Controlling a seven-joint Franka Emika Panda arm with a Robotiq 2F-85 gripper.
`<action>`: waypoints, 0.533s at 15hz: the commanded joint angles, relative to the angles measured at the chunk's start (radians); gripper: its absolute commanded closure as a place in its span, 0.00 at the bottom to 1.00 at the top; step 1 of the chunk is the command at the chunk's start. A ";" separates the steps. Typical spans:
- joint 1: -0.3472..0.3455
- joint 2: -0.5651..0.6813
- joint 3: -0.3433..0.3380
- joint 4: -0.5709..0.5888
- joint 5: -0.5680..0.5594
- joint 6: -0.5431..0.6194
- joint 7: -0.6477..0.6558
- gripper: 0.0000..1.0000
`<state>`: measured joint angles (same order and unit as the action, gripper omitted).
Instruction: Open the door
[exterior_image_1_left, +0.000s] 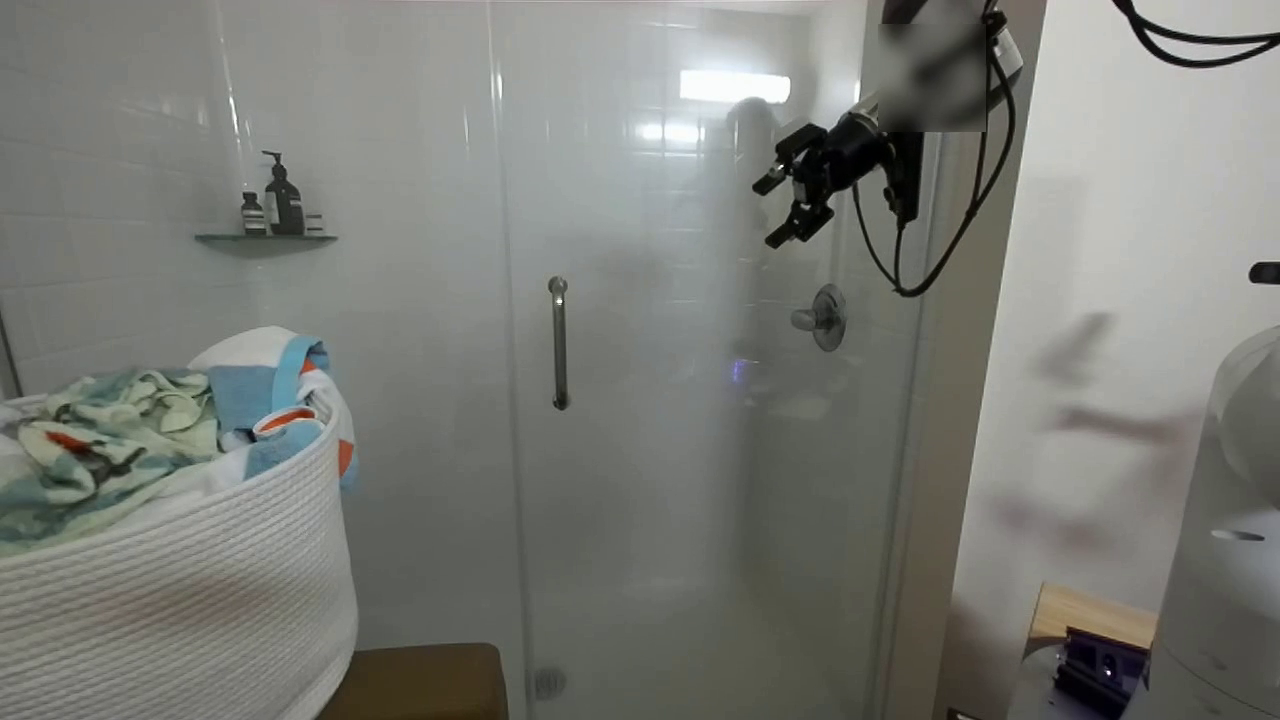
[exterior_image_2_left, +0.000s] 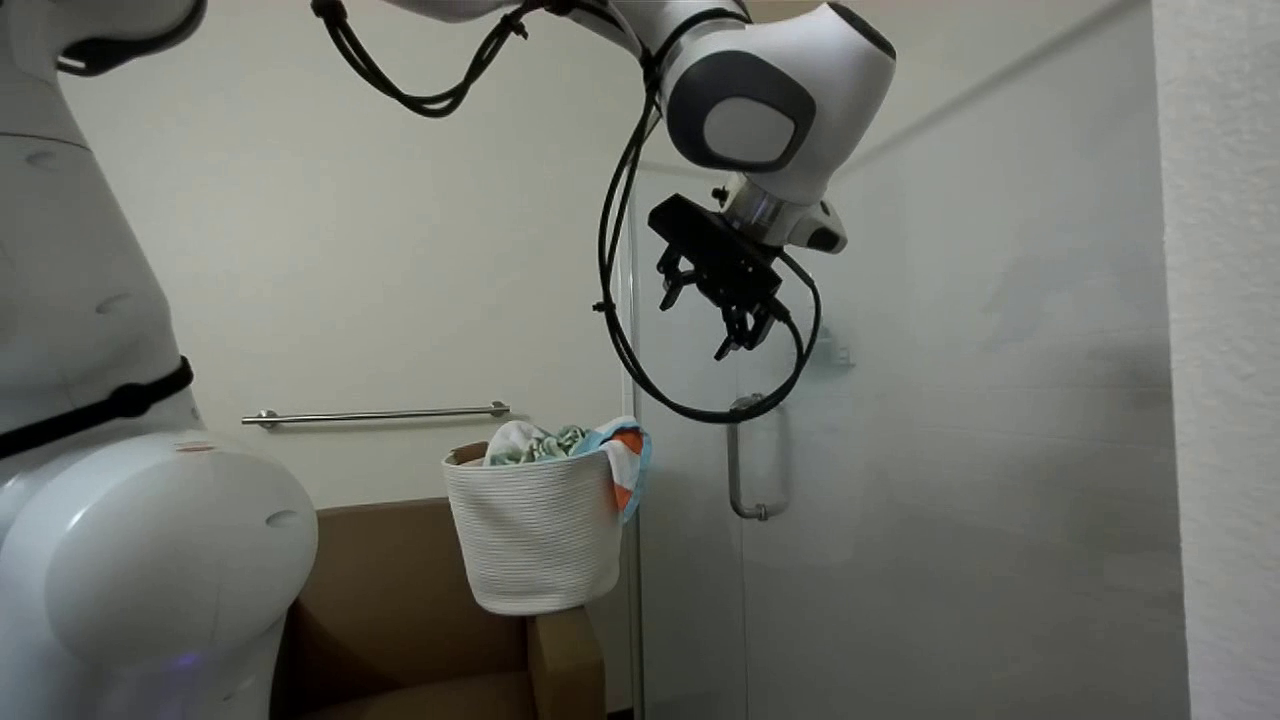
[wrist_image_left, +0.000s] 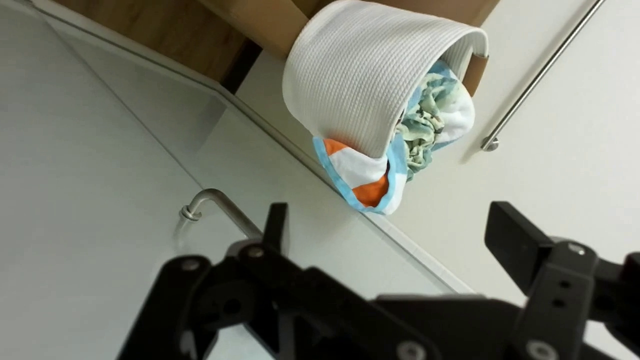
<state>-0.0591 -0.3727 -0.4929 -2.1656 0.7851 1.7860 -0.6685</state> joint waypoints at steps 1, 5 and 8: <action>-0.044 0.080 0.028 0.024 0.080 -0.100 0.023 0.00; -0.080 0.118 0.065 0.019 0.102 -0.195 0.046 0.00; -0.104 0.117 0.095 0.017 0.086 -0.198 0.010 0.00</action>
<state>-0.1173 -0.2625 -0.4386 -2.1627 0.8637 1.6125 -0.6469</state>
